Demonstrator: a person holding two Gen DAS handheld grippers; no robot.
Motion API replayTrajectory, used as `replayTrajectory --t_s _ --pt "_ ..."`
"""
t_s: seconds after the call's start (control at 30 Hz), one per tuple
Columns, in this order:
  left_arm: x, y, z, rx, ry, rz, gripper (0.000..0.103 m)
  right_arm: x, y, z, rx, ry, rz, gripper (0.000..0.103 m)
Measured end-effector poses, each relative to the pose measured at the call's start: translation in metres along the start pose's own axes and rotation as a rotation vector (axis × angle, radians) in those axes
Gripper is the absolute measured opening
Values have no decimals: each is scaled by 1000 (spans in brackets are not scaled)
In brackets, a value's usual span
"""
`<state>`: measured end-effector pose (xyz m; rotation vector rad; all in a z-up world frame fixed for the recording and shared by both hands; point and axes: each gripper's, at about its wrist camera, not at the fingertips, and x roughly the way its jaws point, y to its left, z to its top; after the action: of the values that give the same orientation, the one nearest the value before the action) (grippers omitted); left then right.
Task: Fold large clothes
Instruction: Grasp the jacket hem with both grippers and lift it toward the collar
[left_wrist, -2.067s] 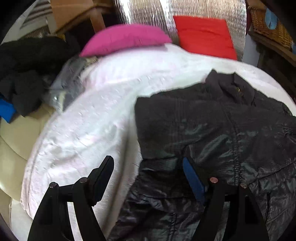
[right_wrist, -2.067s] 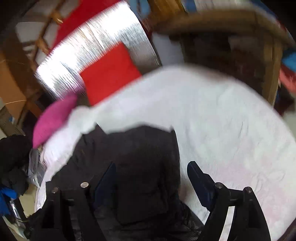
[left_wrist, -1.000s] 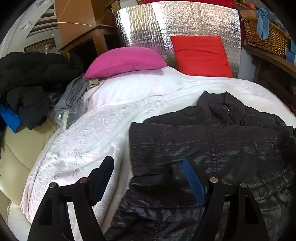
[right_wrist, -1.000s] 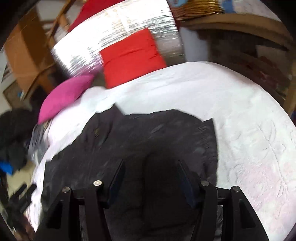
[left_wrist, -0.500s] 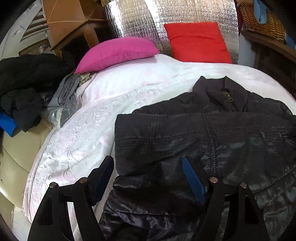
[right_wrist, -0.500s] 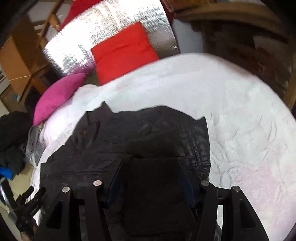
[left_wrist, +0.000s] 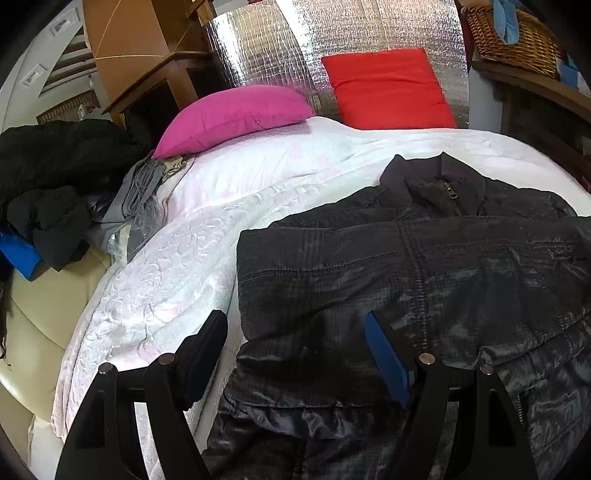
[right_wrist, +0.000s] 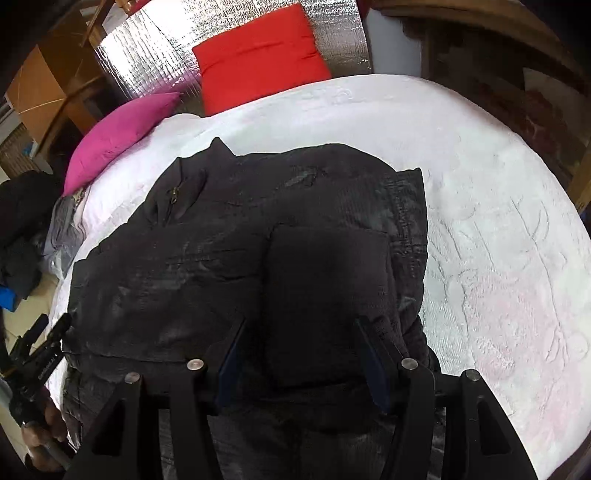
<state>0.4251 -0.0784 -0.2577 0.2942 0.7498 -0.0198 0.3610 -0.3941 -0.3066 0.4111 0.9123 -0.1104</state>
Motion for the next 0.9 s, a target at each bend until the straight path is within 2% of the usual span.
replayTrajectory --t_s 0.1,0.27,0.33,0.4,0.43,0.5,0.63,0.77,0.8,0.87,0.9 --pt "2 4 1 -6 2 5 77 -6 -4 2 37 -19 33 61" --pt "4 8 3 -14 3 8 77 -24 -9 12 74 -105 80 61" --pt "5 7 2 -10 4 10 77 -16 -9 13 77 -69 87 61" --pt "4 6 2 -8 4 10 77 5 -9 10 83 22 64 62" --pt "4 6 1 -7 3 10 77 11 -8 10 74 38 49 62" --pt "2 6 1 -5 -1 11 77 7 -4 11 45 26 36 61" --pt "2 7 1 -7 0 13 77 -5 -10 13 92 -16 84 61" --pt "2 9 2 -20 2 11 77 -35 -36 18 159 -144 96 63" --pt "2 9 3 -22 3 11 77 -39 -45 19 191 -162 113 65" --pt "2 9 4 -21 4 10 77 -39 -58 22 244 -167 126 77" --pt "2 9 4 -19 5 7 77 -35 -65 23 266 -156 124 77"
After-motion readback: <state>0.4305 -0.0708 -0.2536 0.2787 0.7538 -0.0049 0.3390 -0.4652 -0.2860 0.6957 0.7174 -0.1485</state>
